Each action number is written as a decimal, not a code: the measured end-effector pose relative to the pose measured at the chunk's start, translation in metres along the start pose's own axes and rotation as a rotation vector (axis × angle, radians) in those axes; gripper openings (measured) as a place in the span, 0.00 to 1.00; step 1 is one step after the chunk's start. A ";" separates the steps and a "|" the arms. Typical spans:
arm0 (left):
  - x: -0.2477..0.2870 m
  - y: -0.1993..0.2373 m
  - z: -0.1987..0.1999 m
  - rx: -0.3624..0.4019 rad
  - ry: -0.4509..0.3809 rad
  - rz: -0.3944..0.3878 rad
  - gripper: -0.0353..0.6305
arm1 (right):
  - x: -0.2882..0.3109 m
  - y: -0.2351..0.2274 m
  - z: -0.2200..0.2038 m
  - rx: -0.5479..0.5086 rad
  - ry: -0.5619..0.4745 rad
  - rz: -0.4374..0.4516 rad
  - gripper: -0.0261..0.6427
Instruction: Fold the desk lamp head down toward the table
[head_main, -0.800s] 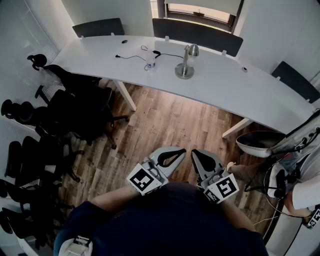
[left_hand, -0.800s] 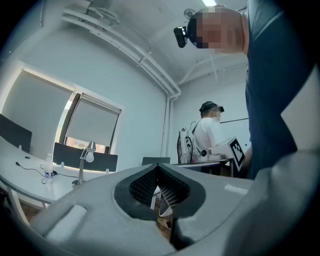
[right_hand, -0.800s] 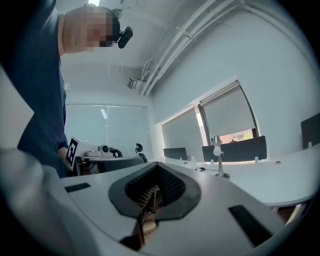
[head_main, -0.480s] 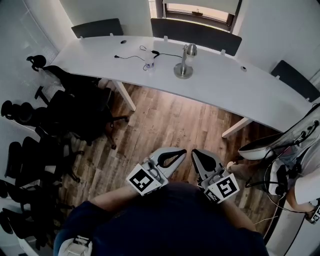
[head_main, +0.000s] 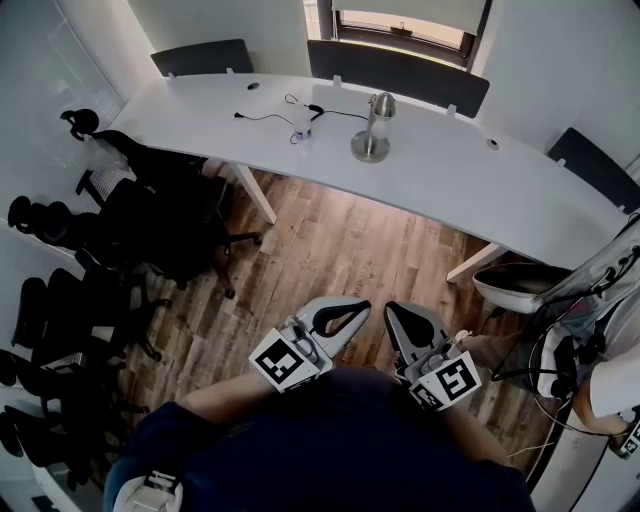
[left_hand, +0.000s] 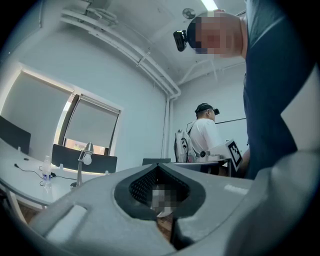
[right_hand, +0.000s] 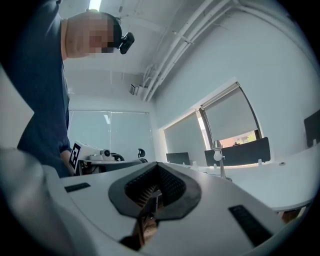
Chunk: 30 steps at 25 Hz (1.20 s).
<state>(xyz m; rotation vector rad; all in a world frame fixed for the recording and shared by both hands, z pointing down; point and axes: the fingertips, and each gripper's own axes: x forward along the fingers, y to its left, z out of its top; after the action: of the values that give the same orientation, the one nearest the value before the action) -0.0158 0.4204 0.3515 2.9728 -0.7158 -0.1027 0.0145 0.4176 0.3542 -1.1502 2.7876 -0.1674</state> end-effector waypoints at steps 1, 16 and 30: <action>0.007 0.002 0.002 0.005 -0.003 0.008 0.06 | 0.000 -0.007 0.002 -0.004 -0.003 0.007 0.05; 0.046 0.064 -0.011 0.051 -0.028 0.101 0.06 | 0.020 -0.079 -0.017 -0.001 0.010 0.029 0.05; 0.121 0.278 0.021 0.062 -0.052 -0.035 0.06 | 0.190 -0.207 0.003 -0.030 0.058 -0.114 0.05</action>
<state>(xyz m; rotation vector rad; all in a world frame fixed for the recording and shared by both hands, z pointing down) -0.0357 0.1168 0.3517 3.0526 -0.6845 -0.1638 0.0245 0.1375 0.3690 -1.3330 2.7840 -0.1722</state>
